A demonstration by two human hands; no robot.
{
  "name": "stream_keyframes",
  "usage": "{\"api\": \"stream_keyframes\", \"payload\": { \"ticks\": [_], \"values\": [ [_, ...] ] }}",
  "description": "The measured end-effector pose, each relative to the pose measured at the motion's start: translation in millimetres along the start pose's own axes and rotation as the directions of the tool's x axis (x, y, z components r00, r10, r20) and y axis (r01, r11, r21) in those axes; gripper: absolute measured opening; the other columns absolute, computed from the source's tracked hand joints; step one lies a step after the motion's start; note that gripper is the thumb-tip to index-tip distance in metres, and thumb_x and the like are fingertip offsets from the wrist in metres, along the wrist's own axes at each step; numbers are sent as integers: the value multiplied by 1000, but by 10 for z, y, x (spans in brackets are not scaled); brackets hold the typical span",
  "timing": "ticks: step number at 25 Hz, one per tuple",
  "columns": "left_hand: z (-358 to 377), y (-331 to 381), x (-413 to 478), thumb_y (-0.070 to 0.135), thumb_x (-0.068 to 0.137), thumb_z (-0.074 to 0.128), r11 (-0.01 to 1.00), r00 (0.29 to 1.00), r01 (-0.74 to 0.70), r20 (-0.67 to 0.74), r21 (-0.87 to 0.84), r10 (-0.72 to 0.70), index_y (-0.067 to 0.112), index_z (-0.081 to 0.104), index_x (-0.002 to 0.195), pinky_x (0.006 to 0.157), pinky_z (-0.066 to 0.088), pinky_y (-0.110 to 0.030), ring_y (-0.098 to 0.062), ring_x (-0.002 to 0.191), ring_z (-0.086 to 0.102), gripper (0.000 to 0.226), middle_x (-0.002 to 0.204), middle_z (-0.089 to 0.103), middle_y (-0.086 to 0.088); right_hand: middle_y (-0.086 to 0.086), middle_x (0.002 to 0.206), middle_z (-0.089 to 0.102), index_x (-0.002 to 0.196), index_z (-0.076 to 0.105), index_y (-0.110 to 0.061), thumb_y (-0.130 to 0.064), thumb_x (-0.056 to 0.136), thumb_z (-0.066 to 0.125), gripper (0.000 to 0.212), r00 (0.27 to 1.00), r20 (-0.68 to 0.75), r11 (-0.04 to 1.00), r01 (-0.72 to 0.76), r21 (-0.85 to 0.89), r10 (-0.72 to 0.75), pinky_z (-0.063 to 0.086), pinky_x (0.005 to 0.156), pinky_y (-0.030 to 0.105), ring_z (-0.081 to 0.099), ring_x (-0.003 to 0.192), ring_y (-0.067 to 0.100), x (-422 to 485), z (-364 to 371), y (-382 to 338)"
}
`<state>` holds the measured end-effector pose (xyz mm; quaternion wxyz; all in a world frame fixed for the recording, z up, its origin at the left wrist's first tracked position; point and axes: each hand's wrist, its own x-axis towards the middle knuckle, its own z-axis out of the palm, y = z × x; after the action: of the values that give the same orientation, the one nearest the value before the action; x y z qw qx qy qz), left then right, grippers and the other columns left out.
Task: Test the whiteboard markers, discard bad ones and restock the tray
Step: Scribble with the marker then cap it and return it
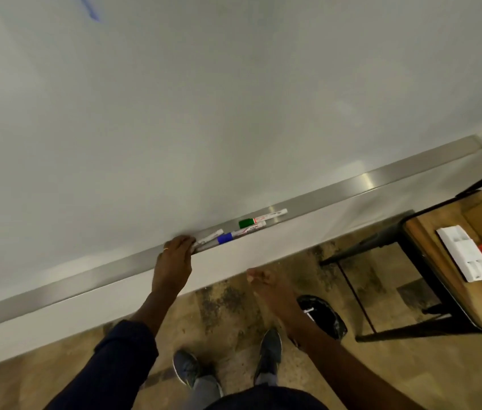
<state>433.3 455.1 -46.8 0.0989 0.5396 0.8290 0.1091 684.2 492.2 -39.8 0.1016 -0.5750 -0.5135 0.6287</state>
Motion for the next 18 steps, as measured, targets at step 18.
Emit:
{"api": "stream_keyframes", "payload": {
  "ticks": [18],
  "values": [
    [-924,-186,-1040,34,106,38,758,971,-132,68,-639,227,31,52,126,92,45,-15,1,106,60,25,113,62,20,-11,71,61,88,56,-23,-33,100,48,18,912,-113,917,382,-117,-395,45,58,6,62,63,-4,-775,1299,-1021]
  ]
}}
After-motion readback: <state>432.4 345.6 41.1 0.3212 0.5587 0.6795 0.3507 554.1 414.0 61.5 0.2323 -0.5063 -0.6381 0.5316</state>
